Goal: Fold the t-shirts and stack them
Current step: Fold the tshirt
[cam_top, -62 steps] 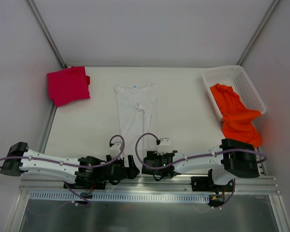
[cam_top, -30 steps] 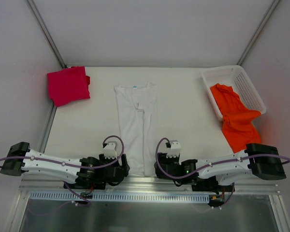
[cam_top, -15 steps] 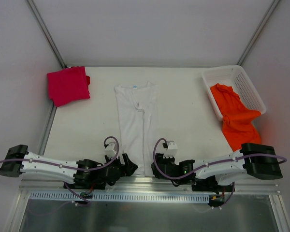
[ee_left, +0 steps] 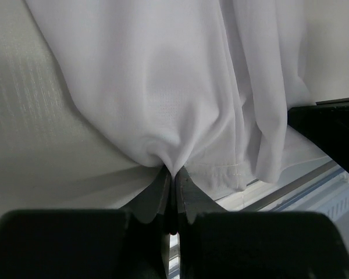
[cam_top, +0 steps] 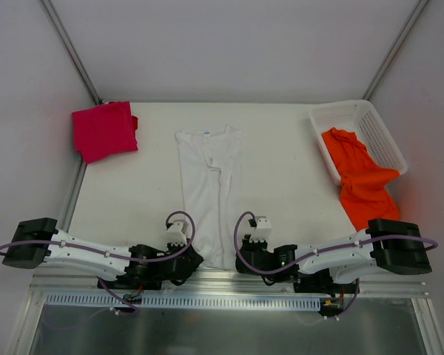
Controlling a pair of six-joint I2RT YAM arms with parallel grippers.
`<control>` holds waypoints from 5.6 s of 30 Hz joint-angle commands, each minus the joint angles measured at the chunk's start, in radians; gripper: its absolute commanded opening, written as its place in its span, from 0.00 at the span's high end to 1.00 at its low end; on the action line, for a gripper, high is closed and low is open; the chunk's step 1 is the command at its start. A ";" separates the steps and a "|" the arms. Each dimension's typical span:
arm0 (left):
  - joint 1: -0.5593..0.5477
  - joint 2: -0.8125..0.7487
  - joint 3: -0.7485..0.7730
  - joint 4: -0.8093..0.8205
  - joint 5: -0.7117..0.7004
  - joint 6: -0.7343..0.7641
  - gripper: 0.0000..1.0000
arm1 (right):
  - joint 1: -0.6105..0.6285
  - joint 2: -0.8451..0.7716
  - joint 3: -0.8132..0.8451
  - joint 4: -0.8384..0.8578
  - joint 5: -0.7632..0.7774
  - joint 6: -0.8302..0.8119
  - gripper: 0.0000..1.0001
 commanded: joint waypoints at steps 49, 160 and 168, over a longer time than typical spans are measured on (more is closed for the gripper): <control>0.990 0.494 0.660 0.066 0.558 0.903 1.00 | -0.692 0.518 0.896 -0.307 -0.447 -0.662 1.00; 0.926 0.448 0.305 0.225 0.434 0.624 0.28 | -0.890 0.316 0.120 0.348 -0.714 -0.536 0.55; 0.926 0.442 0.287 0.228 0.449 0.618 0.76 | -0.889 0.305 0.051 0.377 -0.714 -0.510 1.00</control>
